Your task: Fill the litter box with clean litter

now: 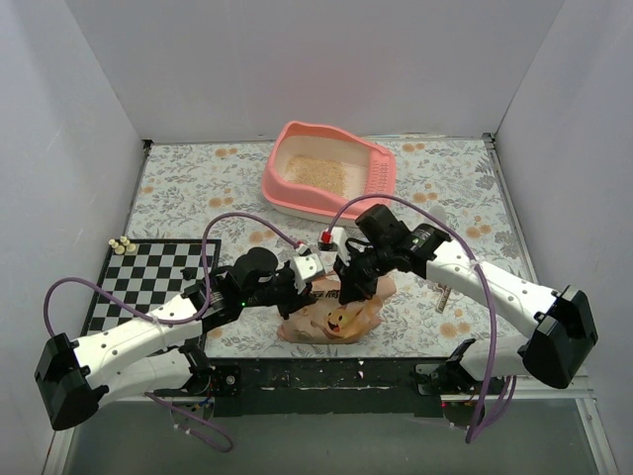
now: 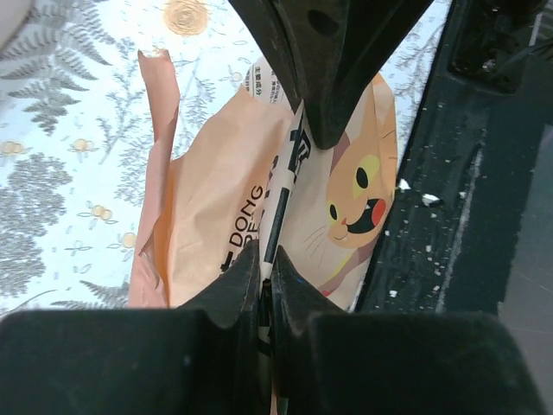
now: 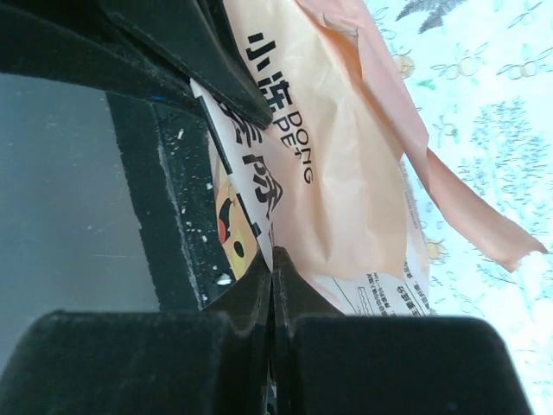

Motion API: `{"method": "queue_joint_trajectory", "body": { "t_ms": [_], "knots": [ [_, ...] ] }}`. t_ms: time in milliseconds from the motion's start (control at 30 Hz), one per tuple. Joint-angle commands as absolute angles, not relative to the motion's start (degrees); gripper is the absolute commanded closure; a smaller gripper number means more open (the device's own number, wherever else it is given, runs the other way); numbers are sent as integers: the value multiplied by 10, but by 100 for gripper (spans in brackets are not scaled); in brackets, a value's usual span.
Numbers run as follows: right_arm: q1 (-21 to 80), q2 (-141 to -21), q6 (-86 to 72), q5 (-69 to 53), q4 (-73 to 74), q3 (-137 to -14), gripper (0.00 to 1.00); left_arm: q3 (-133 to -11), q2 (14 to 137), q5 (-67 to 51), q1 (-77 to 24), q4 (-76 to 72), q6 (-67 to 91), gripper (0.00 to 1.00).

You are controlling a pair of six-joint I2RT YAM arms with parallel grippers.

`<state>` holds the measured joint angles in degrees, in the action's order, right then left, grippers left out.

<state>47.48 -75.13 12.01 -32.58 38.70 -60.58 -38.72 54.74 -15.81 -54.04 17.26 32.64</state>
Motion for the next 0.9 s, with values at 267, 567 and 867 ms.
{"method": "queue_joint_trajectory", "body": {
  "t_ms": [267,567,867],
  "knots": [
    [459,-798,181,-232,410,-793,99,-454,509,-120,-486,156,274,100],
    [460,-739,145,-267,296,-587,99,-372,490,-131,-485,140,298,100],
    [457,-730,185,-172,331,-671,55,-348,487,-115,-485,130,324,100]
  ]
}}
